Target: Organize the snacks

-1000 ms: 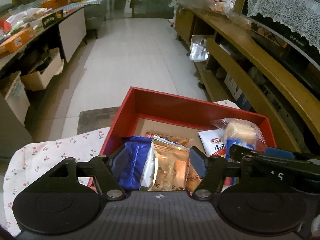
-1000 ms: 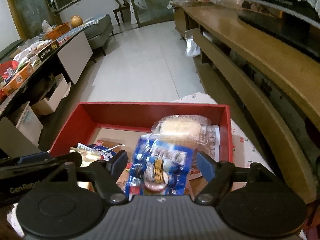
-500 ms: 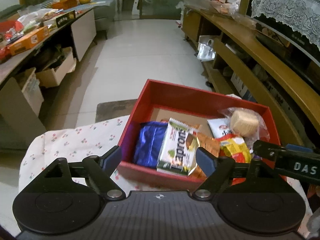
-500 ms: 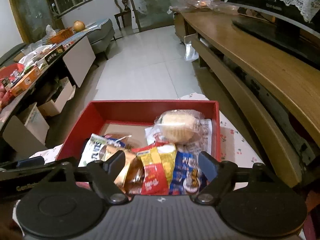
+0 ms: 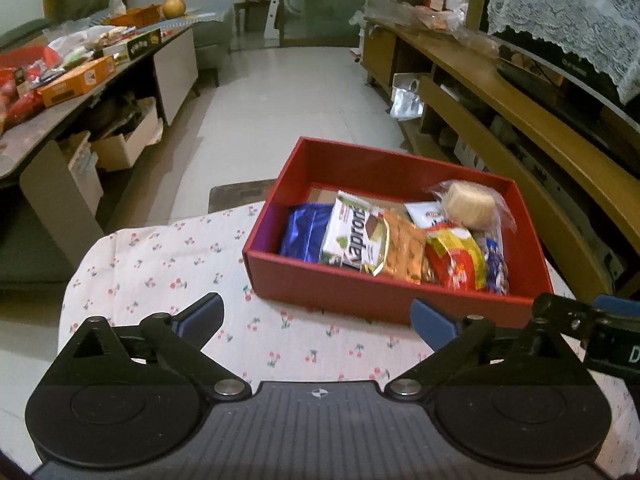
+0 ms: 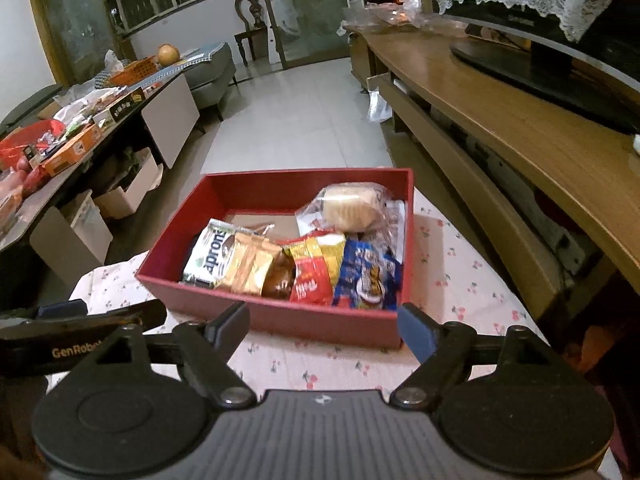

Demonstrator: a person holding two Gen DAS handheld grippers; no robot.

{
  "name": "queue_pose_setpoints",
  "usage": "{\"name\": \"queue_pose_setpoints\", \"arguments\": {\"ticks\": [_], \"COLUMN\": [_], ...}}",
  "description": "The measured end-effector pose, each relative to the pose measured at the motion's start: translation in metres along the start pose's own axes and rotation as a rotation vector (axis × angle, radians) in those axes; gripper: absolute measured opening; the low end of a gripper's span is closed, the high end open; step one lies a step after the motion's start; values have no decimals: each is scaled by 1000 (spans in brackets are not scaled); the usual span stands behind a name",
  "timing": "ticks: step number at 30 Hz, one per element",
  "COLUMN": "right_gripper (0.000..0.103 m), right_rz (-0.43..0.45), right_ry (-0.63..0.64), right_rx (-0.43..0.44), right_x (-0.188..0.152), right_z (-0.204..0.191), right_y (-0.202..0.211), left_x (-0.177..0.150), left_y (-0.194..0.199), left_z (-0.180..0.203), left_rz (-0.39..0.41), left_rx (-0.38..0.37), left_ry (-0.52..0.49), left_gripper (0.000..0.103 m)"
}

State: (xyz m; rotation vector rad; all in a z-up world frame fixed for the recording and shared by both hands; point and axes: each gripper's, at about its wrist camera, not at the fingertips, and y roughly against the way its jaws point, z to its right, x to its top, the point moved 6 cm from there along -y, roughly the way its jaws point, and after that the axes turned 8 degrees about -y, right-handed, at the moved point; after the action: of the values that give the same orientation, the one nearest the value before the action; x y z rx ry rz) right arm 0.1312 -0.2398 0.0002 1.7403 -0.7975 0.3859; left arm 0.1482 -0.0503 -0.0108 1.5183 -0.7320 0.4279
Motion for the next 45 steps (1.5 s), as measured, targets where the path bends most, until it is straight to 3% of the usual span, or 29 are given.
{"name": "queue_pose_setpoints", "arguments": {"ticks": [9, 45], "right_gripper": [96, 98], "right_rz": [-14, -72], "right_ry": [-9, 47], "right_rx": [11, -57], "right_x": [-24, -90], "right_z": [6, 8], "right_y": [19, 49], "left_x": [-21, -85], "left_y": [19, 51], "left_z": [11, 18], "left_rz": [11, -54], "left_rx": [29, -10], "left_ry": [-45, -63], "left_gripper": [103, 103]}}
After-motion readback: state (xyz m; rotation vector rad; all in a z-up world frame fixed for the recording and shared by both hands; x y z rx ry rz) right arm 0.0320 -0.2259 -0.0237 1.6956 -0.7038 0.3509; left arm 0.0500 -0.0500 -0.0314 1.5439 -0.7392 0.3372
